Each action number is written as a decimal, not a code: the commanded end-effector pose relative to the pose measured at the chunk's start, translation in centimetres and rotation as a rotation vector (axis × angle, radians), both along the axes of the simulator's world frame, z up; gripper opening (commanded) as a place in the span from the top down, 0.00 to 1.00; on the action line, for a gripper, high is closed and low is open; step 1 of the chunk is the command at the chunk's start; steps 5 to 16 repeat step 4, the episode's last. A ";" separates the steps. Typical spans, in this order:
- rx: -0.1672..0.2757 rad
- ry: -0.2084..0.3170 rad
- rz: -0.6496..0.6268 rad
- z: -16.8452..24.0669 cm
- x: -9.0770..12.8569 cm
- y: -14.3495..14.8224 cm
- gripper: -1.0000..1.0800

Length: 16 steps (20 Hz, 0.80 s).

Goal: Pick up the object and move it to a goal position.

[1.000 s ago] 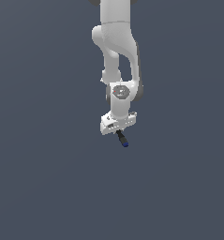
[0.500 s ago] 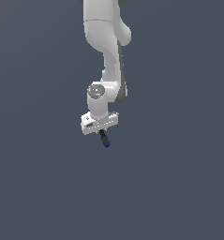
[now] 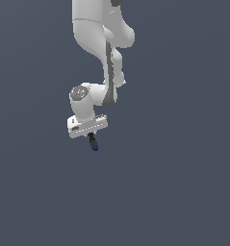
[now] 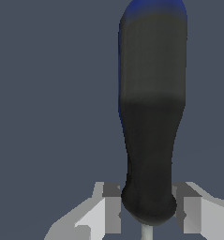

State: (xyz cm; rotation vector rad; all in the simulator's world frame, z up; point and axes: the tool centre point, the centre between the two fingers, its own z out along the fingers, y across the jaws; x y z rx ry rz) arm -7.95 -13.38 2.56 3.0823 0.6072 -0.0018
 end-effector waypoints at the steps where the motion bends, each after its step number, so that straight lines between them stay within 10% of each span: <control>1: 0.000 -0.001 0.002 0.1 0.1 -0.8 1.00; 16: 0.000 -0.001 0.002 0.1 0.2 -1.2 1.00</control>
